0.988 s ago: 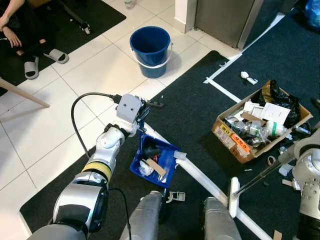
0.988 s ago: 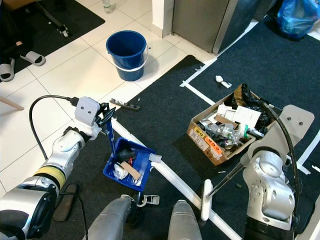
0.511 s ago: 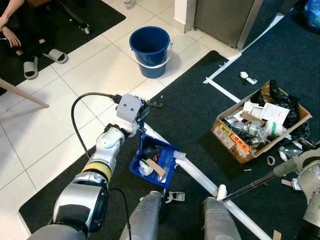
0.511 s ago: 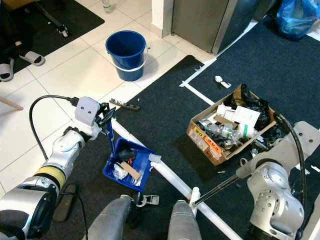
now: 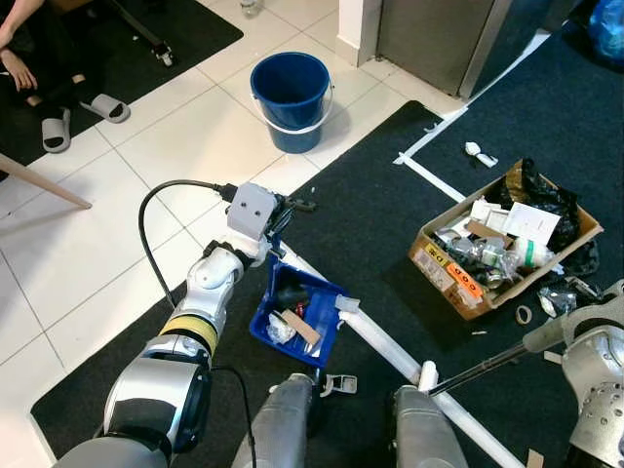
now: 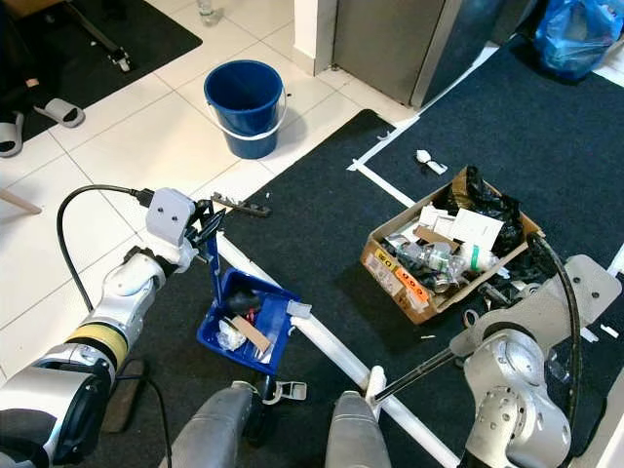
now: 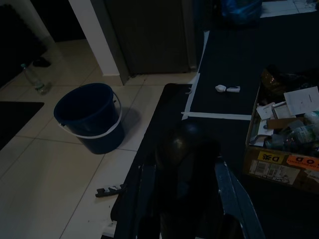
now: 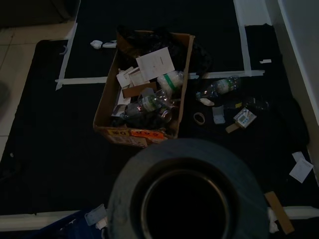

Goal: Sweep floor

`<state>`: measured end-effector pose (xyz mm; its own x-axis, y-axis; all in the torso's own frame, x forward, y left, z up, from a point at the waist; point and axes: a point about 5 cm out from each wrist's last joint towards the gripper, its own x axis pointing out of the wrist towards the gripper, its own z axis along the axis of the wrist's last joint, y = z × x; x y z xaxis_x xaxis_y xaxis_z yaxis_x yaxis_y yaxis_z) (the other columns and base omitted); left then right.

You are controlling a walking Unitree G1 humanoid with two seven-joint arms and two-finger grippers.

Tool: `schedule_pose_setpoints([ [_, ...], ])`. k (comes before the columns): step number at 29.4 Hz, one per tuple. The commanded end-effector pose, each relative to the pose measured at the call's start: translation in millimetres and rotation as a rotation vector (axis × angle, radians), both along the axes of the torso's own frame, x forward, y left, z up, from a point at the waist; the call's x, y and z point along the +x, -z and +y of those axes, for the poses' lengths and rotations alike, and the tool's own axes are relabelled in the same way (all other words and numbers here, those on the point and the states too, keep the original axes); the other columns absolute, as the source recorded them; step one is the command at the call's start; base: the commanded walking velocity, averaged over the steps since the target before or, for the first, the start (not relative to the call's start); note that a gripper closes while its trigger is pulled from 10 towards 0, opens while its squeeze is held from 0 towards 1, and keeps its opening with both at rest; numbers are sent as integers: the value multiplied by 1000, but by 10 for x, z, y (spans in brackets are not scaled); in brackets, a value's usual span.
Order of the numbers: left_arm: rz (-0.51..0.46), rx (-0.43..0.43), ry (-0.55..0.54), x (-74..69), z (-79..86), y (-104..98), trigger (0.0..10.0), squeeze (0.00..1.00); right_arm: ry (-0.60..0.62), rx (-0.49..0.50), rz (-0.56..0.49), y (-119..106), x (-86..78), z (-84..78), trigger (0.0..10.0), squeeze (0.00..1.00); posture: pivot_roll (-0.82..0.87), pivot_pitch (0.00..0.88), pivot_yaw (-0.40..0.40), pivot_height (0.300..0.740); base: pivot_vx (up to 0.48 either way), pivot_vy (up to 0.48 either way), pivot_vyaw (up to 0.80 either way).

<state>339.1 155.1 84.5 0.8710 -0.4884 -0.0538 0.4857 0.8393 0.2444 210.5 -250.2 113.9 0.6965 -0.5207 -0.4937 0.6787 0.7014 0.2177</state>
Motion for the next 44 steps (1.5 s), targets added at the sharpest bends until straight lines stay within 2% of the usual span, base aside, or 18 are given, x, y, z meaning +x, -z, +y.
schedule_pose_setpoints([
  [1, 86, 19, 43, -86, -72, 176, 10000, 0, -94, 196, 51, 226, -15, 207, 10000, 0, -115, 223, 42, 740, 0, 0, 0],
  [3, 84, 17, 40, -81, -71, 169, 10000, 0, -130, 270, 38, 246, 10, 292, 10000, 0, -112, 223, 38, 740, 0, 0, 0],
  [10, 82, 14, 36, -85, -61, 170, 10000, 0, -151, 328, 41, 289, 13, 406, 10000, 0, -106, 235, 35, 740, 0, 0, 0],
  [12, 88, 15, 35, -95, -57, 186, 10000, 0, -170, 359, 51, 323, 16, 500, 10000, 0, -107, 236, 38, 740, 0, 0, 0],
  [23, 82, 14, 37, -86, -62, 170, 10000, 0, -159, 451, 72, 417, -5, 597, 10000, 0, -97, 245, 40, 740, 0, 0, 0],
  [27, 81, 13, 36, -85, -60, 169, 10000, 0, -156, 570, 39, 437, 53, 727, 10000, 0, -96, 244, 37, 740, 0, 0, 0],
  [29, 82, 13, 36, -86, -61, 170, 10000, 0, -164, 581, 23, 421, 80, 739, 10000, 0, -96, 244, 38, 740, 0, 0, 0],
  [32, 81, 12, 37, -83, -68, 167, 10000, 0, -184, 590, -1, 391, 120, 744, 10000, 0, -93, 241, 38, 740, 0, 0, 0],
  [36, 80, 14, 39, -80, -72, 164, 10000, 0, -217, 547, -24, 304, 146, 691, 10000, 0, -93, 241, 40, 740, 0, 0, 0],
  [39, 86, 17, 39, -96, -64, 185, 10000, 0, -286, 490, -129, 95, 241, 632, 10000, 0, -96, 214, 41, 740, 0, 0, 0],
  [41, 86, 17, 39, -97, -64, 187, 10000, 0, -291, 487, -145, 70, 255, 628, 10000, 0, -96, 214, 41, 740, 0, 0, 0],
  [44, 87, 16, 43, -91, -92, 184, 10000, 0, -363, 411, -335, -178, 414, 596, 10000, 0, -94, 212, 37, 740, 0, 0, 0],
])
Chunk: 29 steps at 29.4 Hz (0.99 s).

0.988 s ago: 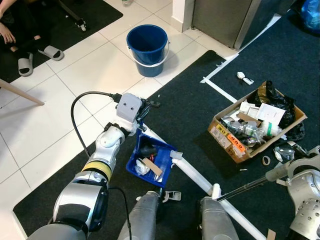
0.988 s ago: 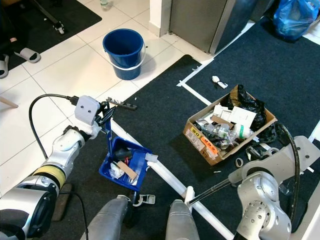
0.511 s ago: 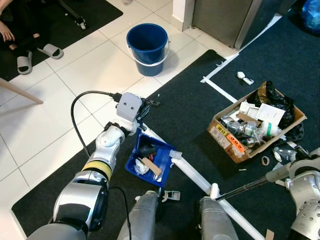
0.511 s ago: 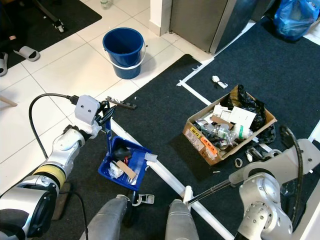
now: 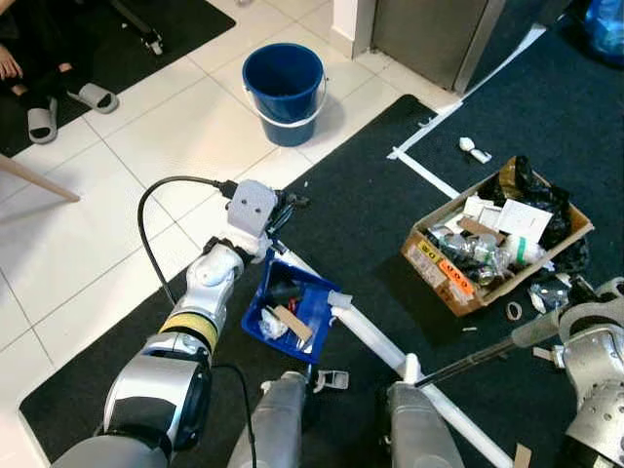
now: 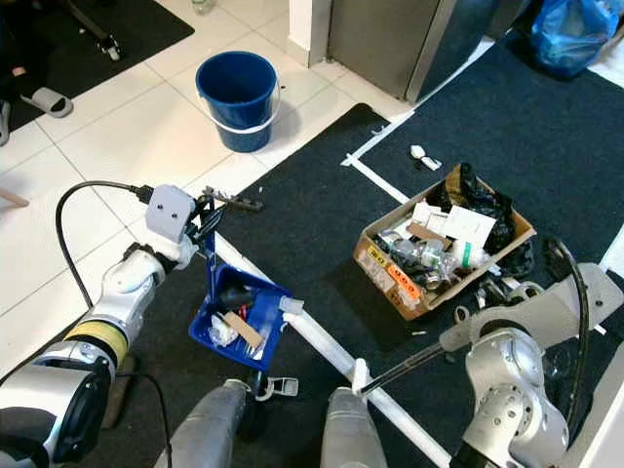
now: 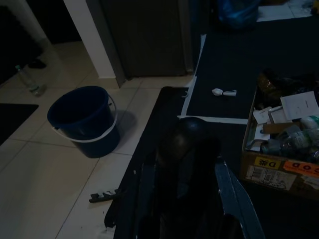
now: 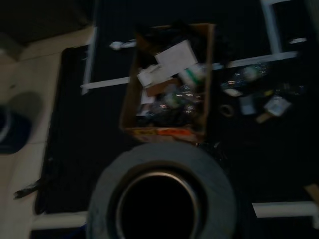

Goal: Sweep floor

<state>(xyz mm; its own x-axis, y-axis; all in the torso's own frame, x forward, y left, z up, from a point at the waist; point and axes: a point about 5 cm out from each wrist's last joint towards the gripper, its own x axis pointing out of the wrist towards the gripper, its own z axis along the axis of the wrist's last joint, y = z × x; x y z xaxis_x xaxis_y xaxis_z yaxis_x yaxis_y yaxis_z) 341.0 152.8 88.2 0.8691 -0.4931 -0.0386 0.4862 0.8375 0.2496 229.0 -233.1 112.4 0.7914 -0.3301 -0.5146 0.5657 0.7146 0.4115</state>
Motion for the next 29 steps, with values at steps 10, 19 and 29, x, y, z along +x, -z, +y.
schedule_pose_setpoints([
  [10, 97, 14, 44, -116, -89, 219, 10000, 0, -285, 108, -185, -81, 229, 519, 10000, 0, -88, 211, 36, 740, 0, 0, 0],
  [19, 99, 15, 46, -124, -86, 229, 10000, 0, -257, 77, -281, -169, 314, 518, 10000, 0, -85, 212, 38, 740, 0, 0, 0],
  [29, 105, 14, 56, -176, -111, 282, 10000, 0, -298, -105, -504, -471, 568, 613, 10000, 0, -73, 242, 37, 740, 0, 0, 0],
])
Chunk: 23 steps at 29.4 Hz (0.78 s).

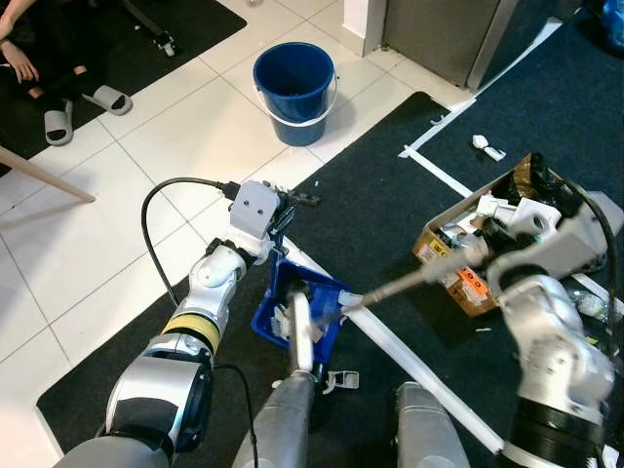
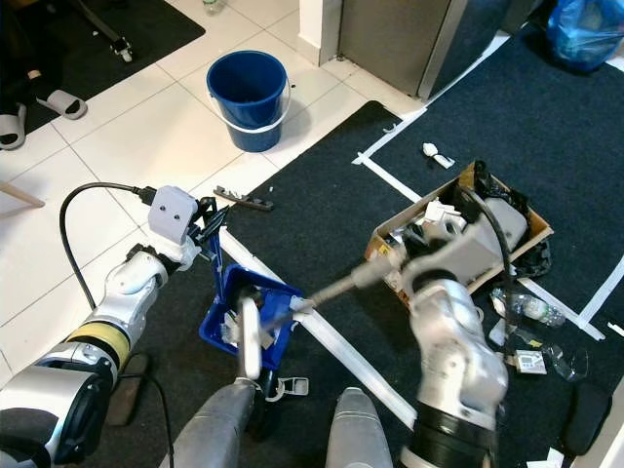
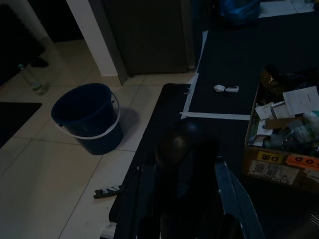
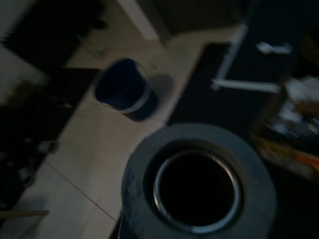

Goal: Sweep floor

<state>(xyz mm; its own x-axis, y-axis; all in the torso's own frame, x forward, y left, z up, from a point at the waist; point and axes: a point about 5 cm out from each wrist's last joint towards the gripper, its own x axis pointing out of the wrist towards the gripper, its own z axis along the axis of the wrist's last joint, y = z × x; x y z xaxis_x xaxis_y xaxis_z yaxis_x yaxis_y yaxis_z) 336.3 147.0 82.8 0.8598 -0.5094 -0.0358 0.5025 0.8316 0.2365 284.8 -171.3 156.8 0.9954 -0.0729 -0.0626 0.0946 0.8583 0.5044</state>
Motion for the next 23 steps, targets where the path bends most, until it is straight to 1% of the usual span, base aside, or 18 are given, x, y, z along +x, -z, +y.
schedule_pose_setpoints([
  [1, 100, 28, 39, -129, -52, 228, 10000, 0, 12, -14, -34, -27, 10, -5, 10000, 0, -73, 242, 37, 740, 0, 0, 0],
  [2, 100, 29, 38, -138, -47, 236, 10000, 0, 24, -43, -52, -86, 45, -11, 10000, 0, -68, 255, 35, 740, 0, 0, 0],
  [3, 100, 29, 38, -138, -47, 236, 10000, 0, 24, -43, -52, -86, 45, -11, 10000, 0, -68, 255, 35, 740, 0, 0, 0],
  [4, 101, 31, 36, -150, -39, 249, 10000, 0, 38, -68, -80, -157, 88, -23, 10000, 0, -66, 261, 34, 740, 0, 0, 0],
  [5, 101, 31, 36, -150, -39, 249, 10000, 0, 38, -68, -80, -157, 88, -23, 10000, 0, -66, 261, 34, 740, 0, 0, 0],
  [7, 103, 32, 35, -181, -29, 278, 10000, 0, 68, -107, -135, -285, 169, -63, 10000, 0, -57, 276, 30, 740, 0, 0, 0],
  [10, 105, 31, 36, -194, -28, 290, 10000, 0, 81, -135, -155, -322, 196, -78, 10000, 0, -57, 276, 30, 740, 0, 0, 0],
  [11, 107, 30, 38, -210, -30, 305, 10000, 0, 86, -164, -176, -343, 223, -72, 10000, 0, -52, 279, 27, 740, 0, 0, 0],
  [12, 109, 28, 40, -229, -33, 321, 10000, 0, 83, -207, -192, -351, 243, -37, 10000, 0, -47, 295, 24, 740, 0, 0, 0],
  [14, 113, 29, 47, -260, -41, 349, 10000, 0, 55, -296, -215, -342, 264, 52, 10000, 0, -44, 297, 22, 740, 0, 0, 0],
  [15, 113, 29, 47, -260, -41, 349, 10000, 0, 55, -296, -215, -342, 264, 52, 10000, 0, -44, 297, 22, 740, 0, 0, 0],
  [16, 113, 28, 49, -268, -41, 355, 10000, 0, 38, -337, -226, -324, 268, 99, 10000, 0, -39, 303, 20, 740, 0, 0, 0],
  [17, 113, 28, 49, -268, -41, 355, 10000, 0, 38, -337, -226, -324, 268, 99, 10000, 0, -39, 303, 20, 740, 0, 0, 0],
  [20, 109, 26, 50, -296, -24, 367, 10000, 0, -44, -480, -261, -227, 283, 281, 10000, 0, -22, 323, 17, 740, 0, 0, 0],
  [21, 108, 26, 51, -304, -19, 370, 10000, 0, -65, -511, -272, -216, 286, 327, 10000, 0, -20, 327, 17, 740, 0, 0, 0],
  [22, 108, 27, 52, -313, -14, 375, 10000, 0, -80, -531, -277, -210, 288, 358, 10000, 0, -17, 333, 17, 740, 0, 0, 0],
  [23, 108, 27, 52, -313, -14, 375, 10000, 0, -80, -531, -277, -210, 288, 358, 10000, 0, -17, 333, 17, 740, 0, 0, 0],
])
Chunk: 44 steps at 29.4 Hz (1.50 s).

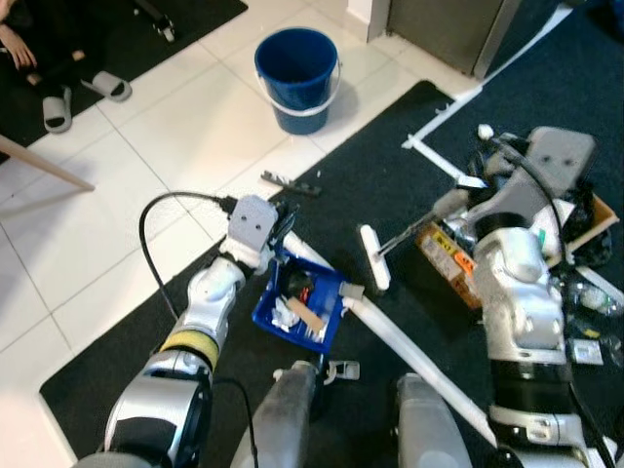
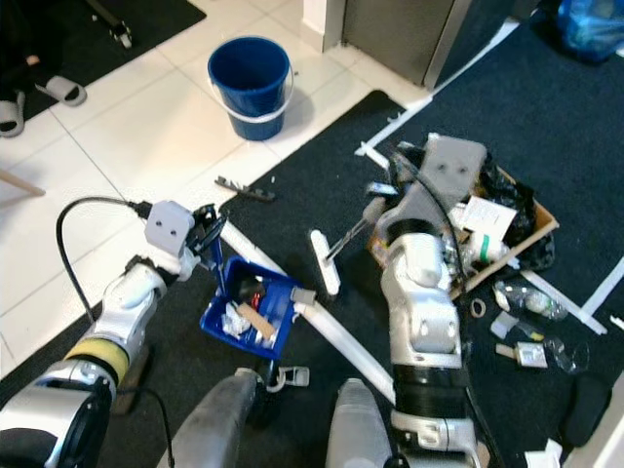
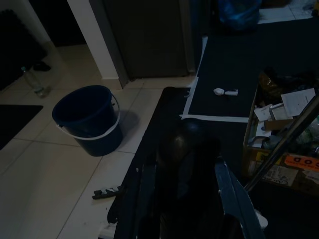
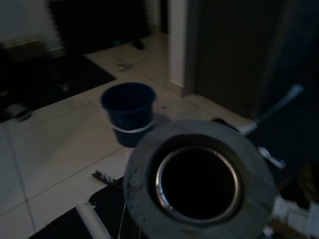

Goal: Sweep floor

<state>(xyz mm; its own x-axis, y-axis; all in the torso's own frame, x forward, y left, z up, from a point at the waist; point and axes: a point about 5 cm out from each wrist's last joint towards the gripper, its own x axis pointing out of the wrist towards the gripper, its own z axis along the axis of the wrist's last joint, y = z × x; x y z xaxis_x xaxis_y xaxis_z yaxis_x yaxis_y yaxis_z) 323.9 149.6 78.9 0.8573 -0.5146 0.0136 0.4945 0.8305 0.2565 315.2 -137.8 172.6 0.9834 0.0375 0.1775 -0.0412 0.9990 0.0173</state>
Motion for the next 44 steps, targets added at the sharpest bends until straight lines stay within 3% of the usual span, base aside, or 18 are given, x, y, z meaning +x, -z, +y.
schedule_pose_setpoints([
  [1, 160, 36, 46, -196, -35, 340, 10000, 0, -36, -37, -54, -45, -15, 63, 10000, 0, -15, 336, 17, 740, 0, 0, 0],
  [6, 156, 32, 49, -214, -37, 342, 10000, 0, -204, -193, -35, 71, -74, 324, 10000, 0, -15, 344, 16, 740, 0, 0, 0],
  [9, 153, 30, 50, -213, -40, 336, 10000, 0, -288, -230, 5, 162, -148, 443, 10000, 0, -19, 344, 16, 740, 0, 0, 0],
  [11, 153, 30, 50, -213, -40, 336, 10000, 0, -288, -230, 5, 162, -148, 443, 10000, 0, -19, 344, 16, 740, 0, 0, 0],
  [13, 151, 29, 48, -206, -39, 327, 10000, 0, -380, -200, 79, 274, -238, 560, 10000, 0, -22, 345, 15, 740, 0, 0, 0],
  [18, 149, 27, 46, -201, -37, 319, 10000, 0, -456, -185, 147, 363, -319, 647, 10000, 0, -26, 341, 17, 740, 0, 0, 0],
  [20, 148, 25, 50, -198, -53, 316, 10000, 0, -473, -83, 191, 394, -348, 664, 10000, 0, -30, 334, 16, 740, 0, 0, 0],
  [22, 148, 25, 50, -198, -53, 316, 10000, 0, -473, -83, 191, 394, -348, 664, 10000, 0, -30, 334, 16, 740, 0, 0, 0],
  [27, 139, 24, 58, -169, -86, 281, 10000, 0, -440, 386, 264, 375, -351, 594, 10000, 0, -31, 327, 21, 740, 0, 0, 0],
  [30, 140, 25, 56, -161, -77, 276, 10000, 0, -423, 496, 276, 358, -351, 554, 10000, 0, -35, 323, 21, 740, 0, 0, 0],
  [31, 140, 27, 56, -154, -72, 272, 10000, 0, -404, 600, 284, 343, -346, 506, 10000, 0, -39, 316, 22, 740, 0, 0, 0],
  [33, 140, 27, 56, -153, -72, 271, 10000, 0, -401, 623, 285, 340, -345, 496, 10000, 0, -39, 316, 22, 740, 0, 0, 0],
  [36, 134, 28, 61, -136, -93, 252, 10000, 0, -367, 760, 264, 311, -321, 391, 10000, 0, -40, 312, 22, 740, 0, 0, 0],
  [39, 132, 27, 64, -121, -113, 239, 10000, 0, -341, 830, 235, 281, -300, 302, 10000, 0, -46, 301, 26, 740, 0, 0, 0],
  [44, 131, 26, 69, -105, -140, 228, 10000, 0, -272, 887, 156, 212, -267, 113, 10000, 0, -52, 292, 28, 740, 0, 0, 0],
])
